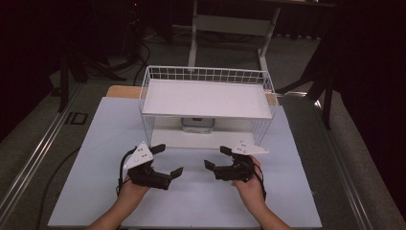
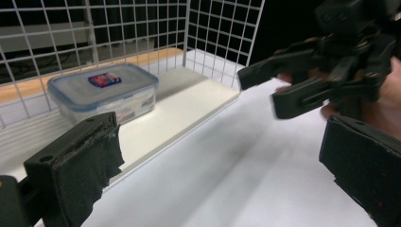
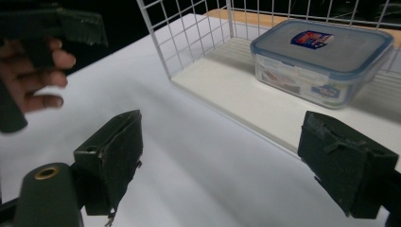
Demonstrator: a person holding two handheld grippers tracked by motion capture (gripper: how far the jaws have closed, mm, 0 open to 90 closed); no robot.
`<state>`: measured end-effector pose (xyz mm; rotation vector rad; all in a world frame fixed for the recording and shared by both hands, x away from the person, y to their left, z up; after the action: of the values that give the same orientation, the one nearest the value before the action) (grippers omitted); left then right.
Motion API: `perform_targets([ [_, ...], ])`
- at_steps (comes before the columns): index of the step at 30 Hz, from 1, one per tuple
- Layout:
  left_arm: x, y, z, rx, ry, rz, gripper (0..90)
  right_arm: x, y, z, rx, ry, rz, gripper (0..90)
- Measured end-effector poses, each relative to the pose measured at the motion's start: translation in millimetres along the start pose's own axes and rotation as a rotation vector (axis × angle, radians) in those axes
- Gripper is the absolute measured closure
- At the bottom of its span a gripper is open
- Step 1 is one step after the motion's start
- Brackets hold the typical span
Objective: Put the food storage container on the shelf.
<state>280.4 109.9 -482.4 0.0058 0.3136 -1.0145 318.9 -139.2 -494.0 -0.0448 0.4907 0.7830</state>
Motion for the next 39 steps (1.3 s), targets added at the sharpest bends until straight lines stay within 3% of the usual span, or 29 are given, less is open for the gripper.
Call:
perform_targets([
  [1, -2.0, -0.2, -0.7, 0.003, 0.005, 0.003, 0.7, -8.0, -0.1, -1.8, -0.018, 0.004, -0.002, 14.9],
  [9, -15.1, -2.9, -2.6, 0.012, 0.02, 0.004, 0.7, -29.8, -5.4, -6.8, -0.026, -0.005, -0.003, 14.9],
  [19, -34.5, -2.8, -15.5, 0.006, 0.024, 0.023, 0.7, -59.8, -19.3, -18.5, 0.018, -0.02, -0.027, 14.9],
  [31, -60.2, 8.3, -37.0, -0.046, 0.026, 0.072, 0.7, -82.9, -29.8, -36.8, 0.015, 0.003, -0.057, 14.9],
  [39, -70.1, 13.4, -44.1, -0.037, 0.052, 0.096, 0.7, -89.6, -37.4, -46.4, 0.002, 0.024, -0.079, 14.9],
])
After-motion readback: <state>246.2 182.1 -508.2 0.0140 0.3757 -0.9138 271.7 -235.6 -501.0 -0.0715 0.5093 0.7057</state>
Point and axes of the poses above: each handheld gripper's, and its own axes: x roughly forward along the jaws, z roughly out of its top, y roughly to its left, the point moved 4 cm from there along x, roughly forward along the jaws, and after that the axes turned 7 degrees about -z, right-handed, at the moved point
